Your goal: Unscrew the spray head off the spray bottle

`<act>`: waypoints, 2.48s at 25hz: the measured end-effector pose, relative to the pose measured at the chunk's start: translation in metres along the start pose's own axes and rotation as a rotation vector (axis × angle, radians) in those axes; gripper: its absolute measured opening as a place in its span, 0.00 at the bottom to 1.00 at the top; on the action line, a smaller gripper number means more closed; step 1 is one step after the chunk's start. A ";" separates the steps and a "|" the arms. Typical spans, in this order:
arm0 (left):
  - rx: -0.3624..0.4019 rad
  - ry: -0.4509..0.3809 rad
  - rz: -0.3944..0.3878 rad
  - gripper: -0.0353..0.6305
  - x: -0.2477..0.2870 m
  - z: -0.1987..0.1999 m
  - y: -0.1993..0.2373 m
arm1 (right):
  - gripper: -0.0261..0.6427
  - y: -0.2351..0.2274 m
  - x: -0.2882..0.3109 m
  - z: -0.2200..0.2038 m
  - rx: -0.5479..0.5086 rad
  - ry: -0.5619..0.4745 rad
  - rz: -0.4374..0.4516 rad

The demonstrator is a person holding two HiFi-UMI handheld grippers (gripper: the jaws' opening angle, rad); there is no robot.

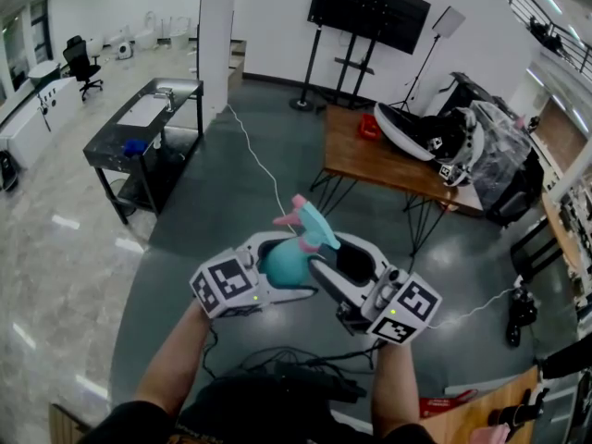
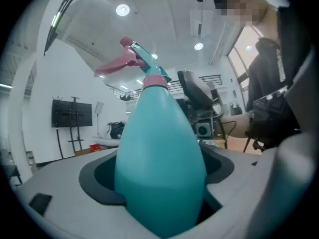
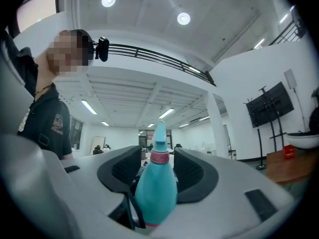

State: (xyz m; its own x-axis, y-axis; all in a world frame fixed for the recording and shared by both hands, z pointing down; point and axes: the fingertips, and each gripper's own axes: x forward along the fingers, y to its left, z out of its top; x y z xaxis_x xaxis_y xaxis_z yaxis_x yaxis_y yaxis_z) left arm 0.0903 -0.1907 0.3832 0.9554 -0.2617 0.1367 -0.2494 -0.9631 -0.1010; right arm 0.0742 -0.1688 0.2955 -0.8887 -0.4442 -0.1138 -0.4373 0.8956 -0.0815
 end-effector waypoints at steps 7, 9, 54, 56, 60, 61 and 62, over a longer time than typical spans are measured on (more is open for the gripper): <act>-0.062 0.039 0.267 0.70 -0.006 -0.013 0.043 | 0.33 -0.025 0.013 -0.011 0.061 0.016 -0.256; -0.059 0.049 0.304 0.70 -0.005 -0.015 0.047 | 0.33 -0.029 0.018 -0.012 0.072 0.014 -0.297; -0.019 -0.034 -0.190 0.70 0.014 0.004 -0.036 | 0.25 0.003 -0.014 -0.004 0.023 -0.005 0.132; -0.018 -0.029 -0.130 0.70 0.016 0.003 -0.027 | 0.31 -0.004 -0.014 -0.004 0.030 -0.006 0.074; -0.035 -0.030 0.002 0.70 0.018 0.002 -0.006 | 0.32 -0.022 -0.014 -0.005 0.041 -0.015 -0.085; -0.038 -0.027 0.032 0.70 0.019 0.001 -0.001 | 0.32 -0.024 -0.013 -0.006 0.040 -0.015 -0.114; -0.040 -0.022 0.057 0.70 0.020 -0.001 0.002 | 0.32 -0.024 -0.011 -0.006 0.039 -0.017 -0.133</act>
State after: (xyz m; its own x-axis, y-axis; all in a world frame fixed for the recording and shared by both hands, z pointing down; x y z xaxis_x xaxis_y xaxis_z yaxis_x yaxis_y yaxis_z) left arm 0.1087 -0.1982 0.3862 0.9427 -0.3152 0.1097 -0.3091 -0.9485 -0.0688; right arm 0.0939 -0.1852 0.3044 -0.8205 -0.5598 -0.1157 -0.5453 0.8272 -0.1354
